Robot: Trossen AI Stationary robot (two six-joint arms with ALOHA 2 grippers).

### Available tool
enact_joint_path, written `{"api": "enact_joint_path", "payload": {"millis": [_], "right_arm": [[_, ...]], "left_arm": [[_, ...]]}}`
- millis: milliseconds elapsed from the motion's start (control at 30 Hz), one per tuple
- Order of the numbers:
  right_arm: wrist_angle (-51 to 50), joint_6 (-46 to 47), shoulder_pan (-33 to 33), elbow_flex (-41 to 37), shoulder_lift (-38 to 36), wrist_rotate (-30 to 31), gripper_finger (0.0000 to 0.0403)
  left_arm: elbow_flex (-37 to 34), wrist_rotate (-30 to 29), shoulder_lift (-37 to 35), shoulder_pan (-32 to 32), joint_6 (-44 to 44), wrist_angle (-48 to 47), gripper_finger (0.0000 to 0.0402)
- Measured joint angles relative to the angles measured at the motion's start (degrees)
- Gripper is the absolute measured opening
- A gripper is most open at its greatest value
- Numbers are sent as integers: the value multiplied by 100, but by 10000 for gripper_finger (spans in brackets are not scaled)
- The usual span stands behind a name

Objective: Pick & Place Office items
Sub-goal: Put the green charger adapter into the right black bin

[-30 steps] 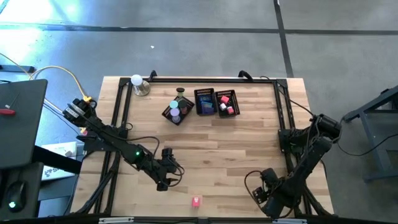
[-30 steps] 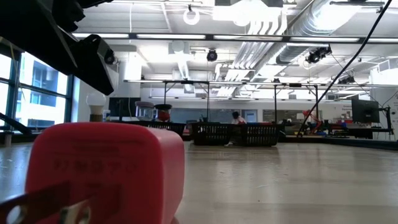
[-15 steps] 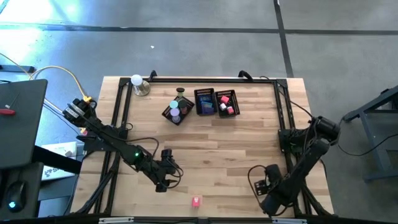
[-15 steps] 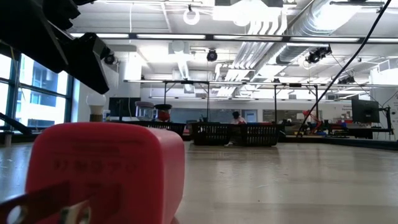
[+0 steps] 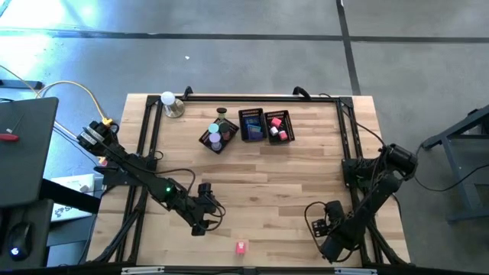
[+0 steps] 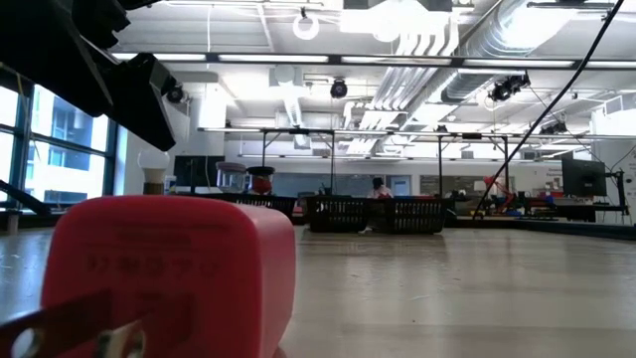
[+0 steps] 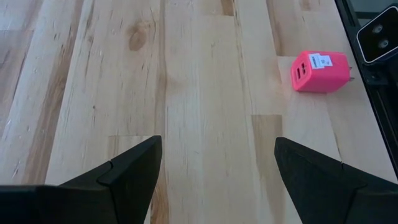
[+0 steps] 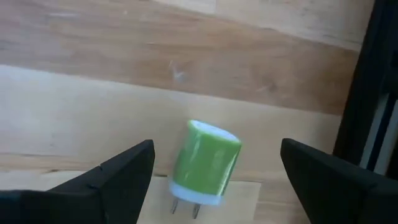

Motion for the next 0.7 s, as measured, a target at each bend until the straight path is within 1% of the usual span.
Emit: {"api": "enact_joint_path", "payload": {"millis": [167,300,467,700], "right_arm": [[243,-18,-77,-151,0,-36,336],[470,-23,-141,-273,-25,12,322],[499,-138,-224,-300,-28,-4,294],[539,-253,-291,-302,-20,9,242]], "left_arm": [[0,0,0,0,0,0,305],[0,0,0,0,1,2,305],[0,2,0,0,2,0,305],[0,2,0,0,2,0,305]]}}
